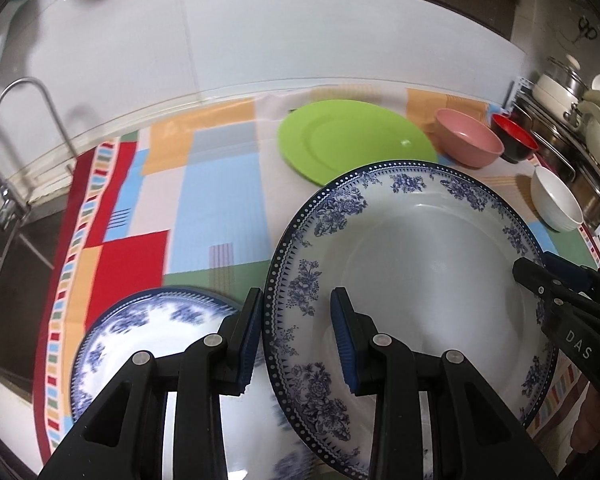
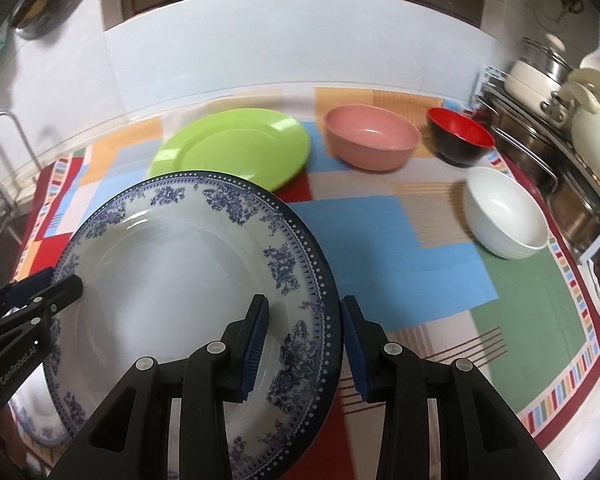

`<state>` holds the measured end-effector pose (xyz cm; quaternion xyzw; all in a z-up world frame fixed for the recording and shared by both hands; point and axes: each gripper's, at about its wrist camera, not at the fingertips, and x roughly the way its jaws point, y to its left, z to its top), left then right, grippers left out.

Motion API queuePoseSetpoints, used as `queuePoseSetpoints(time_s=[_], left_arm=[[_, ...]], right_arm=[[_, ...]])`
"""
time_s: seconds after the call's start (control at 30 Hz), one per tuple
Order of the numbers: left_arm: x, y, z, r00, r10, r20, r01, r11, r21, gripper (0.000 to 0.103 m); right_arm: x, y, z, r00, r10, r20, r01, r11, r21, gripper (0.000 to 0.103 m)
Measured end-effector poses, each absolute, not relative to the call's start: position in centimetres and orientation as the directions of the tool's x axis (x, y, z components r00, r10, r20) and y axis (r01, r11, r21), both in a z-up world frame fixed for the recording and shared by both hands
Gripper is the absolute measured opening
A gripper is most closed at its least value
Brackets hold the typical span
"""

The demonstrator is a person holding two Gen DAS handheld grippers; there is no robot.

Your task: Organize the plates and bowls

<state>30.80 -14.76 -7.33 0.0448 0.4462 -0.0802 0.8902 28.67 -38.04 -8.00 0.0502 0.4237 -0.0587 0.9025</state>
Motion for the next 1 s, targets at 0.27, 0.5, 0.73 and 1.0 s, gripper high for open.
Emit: queuePoseSetpoints(time_s=[0.27, 0.5, 0.73, 1.0], left_arm=[[29.6, -10.0, -7.0, 0.598, -0.076, -0.798, 0.132, 0.991, 0.005, 0.034], [28.8, -6.1, -6.8, 0.602, -0.050, -0.797, 0.093, 0.996, 0.007, 0.034], [27.7, -2.3, -6.9, 0.595, -0.014, -0.804, 0.044, 0.999, 0.015, 0.034], [26.8, 1.3, -7.7, 0.575, 0.027, -0.818, -0.014, 1.000, 0.023, 0.034]], right_arm=[[28.3, -33.4, -7.4, 0.645, -0.034, -0.764, 0.095, 0.995, 0.037, 0.038], [28.3, -29.6, -6.9, 0.648, -0.010, -0.762, 0.056, 0.998, 0.035, 0.038], [28.5, -25.8, -6.9, 0.642, 0.022, -0.766, 0.007, 0.999, 0.034, 0.038], [28.8, -21.8, -7.5, 0.620, 0.067, -0.782, -0.057, 0.998, 0.040, 0.038]])
